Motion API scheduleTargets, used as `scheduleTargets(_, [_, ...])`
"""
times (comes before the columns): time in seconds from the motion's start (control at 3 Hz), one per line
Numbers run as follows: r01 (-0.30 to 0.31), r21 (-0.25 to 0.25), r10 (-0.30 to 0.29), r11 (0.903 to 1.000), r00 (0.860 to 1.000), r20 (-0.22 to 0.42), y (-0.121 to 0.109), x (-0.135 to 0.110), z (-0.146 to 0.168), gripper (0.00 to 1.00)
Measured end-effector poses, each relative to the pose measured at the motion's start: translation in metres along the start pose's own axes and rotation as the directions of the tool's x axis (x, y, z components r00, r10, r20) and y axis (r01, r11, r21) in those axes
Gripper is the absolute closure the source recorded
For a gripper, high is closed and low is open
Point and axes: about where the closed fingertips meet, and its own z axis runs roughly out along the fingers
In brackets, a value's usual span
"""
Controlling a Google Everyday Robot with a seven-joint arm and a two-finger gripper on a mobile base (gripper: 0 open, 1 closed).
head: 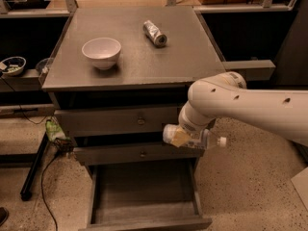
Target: Pick blue plastic bottle from bottom drawer and place on counter
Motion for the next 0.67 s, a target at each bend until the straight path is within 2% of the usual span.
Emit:
scheduleTargets(0.33, [-0.003, -0.005, 0.002, 1.0000, 1.000, -0.001, 0.001, -0.001, -0.003, 1.00])
scheduleTargets(0.67, [0.016, 0.017, -0.016, 0.9997, 1.000, -0.001, 0.003, -0.007, -0.030, 1.00])
